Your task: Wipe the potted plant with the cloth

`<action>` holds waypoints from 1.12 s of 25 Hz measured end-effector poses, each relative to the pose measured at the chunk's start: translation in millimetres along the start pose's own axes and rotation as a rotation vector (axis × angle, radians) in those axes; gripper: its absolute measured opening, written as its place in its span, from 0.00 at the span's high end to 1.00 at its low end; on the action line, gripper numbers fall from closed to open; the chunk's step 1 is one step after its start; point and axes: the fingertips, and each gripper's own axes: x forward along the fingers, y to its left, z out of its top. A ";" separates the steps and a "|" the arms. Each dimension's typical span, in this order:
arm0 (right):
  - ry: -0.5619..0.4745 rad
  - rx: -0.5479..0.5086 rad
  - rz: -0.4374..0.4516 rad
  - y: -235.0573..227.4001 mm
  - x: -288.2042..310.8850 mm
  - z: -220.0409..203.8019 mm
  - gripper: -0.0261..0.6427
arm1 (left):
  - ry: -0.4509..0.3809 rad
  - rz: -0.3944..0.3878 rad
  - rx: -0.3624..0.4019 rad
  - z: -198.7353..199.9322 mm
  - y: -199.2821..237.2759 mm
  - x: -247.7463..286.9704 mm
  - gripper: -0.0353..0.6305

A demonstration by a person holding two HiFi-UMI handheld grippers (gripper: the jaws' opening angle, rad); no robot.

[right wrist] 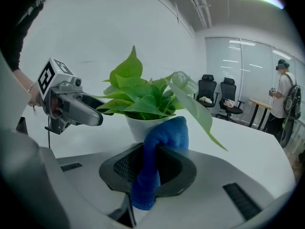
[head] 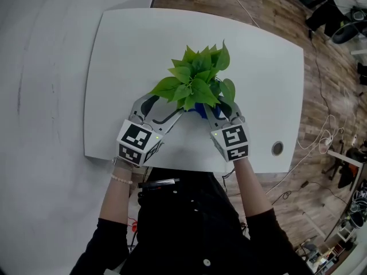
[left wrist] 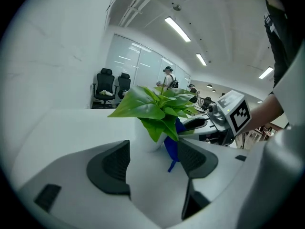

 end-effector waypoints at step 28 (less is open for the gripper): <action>-0.002 -0.057 -0.017 -41.2 44.6 18.4 0.82 | -0.044 -0.154 0.022 21.5 23.1 57.7 0.48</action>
